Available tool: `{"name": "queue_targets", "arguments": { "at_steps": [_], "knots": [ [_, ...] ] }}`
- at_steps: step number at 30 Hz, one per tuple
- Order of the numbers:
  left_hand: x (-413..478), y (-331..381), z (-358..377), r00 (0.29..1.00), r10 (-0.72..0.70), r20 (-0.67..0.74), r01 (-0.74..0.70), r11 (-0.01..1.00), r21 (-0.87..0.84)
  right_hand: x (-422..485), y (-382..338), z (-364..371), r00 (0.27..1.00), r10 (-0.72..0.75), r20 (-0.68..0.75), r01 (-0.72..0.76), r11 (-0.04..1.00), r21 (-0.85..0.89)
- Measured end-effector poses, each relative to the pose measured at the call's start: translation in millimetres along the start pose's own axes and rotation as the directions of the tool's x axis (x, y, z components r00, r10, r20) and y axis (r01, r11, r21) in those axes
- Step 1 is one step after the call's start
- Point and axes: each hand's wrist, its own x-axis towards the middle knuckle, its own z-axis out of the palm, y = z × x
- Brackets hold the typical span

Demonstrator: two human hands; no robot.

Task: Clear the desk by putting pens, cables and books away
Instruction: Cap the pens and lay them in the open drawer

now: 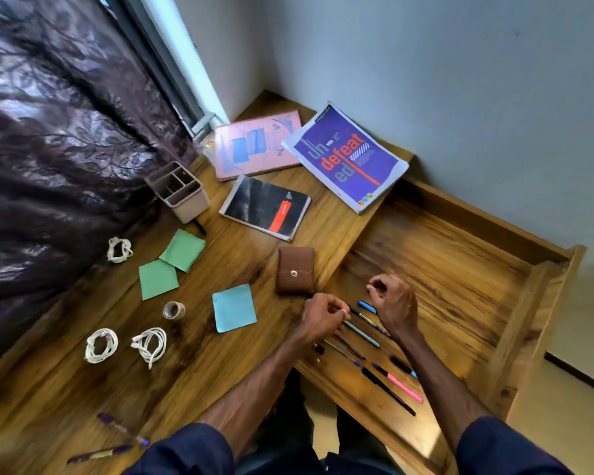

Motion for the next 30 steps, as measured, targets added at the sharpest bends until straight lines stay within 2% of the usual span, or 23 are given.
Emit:
{"name": "queue_targets", "arguments": {
  "at_steps": [3, 6, 9, 14, 17, 21, 27, 30],
  "knots": [
    [-13, 1, -34, 0.993, 0.107, -0.044, -0.108, 0.994, -0.012, 2, -50, 10, 0.978, -0.175, -0.111, 0.187, 0.976, 0.109],
    [-25, -7, -82, 0.968, 0.176, -0.181, -0.172, 0.984, 0.040, 9, -110, 24, 0.943, -0.302, -0.137, 0.322, 0.933, 0.159],
    [-31, -21, -133, 0.932, 0.174, -0.319, -0.157, 0.984, 0.078, 19, -166, 41, 0.923, -0.378, -0.079, 0.386, 0.903, 0.188],
    [-31, -56, -214, 0.856, 0.087, -0.510, -0.049, 0.995, 0.087, 42, -247, 84, 0.901, -0.428, 0.072, 0.405, 0.889, 0.214],
    [-22, -81, -254, 0.779, 0.075, -0.622, 0.093, 0.968, 0.234, 63, -291, 120, 0.897, -0.413, 0.156, 0.383, 0.904, 0.188],
    [-6, -117, -290, 0.805, 0.119, -0.581, 0.146, 0.910, 0.389, 85, -335, 166, 0.901, -0.347, 0.261, 0.341, 0.938, 0.069],
    [-6, -147, -306, 0.768, 0.127, -0.627, 0.115, 0.937, 0.330, 104, -361, 213, 0.887, -0.220, 0.405, 0.315, 0.931, -0.184],
    [-15, -162, -299, 0.737, 0.110, -0.666, 0.107, 0.955, 0.277, 105, -363, 219, 0.892, -0.208, 0.402, 0.323, 0.914, -0.244]
  ]
}}
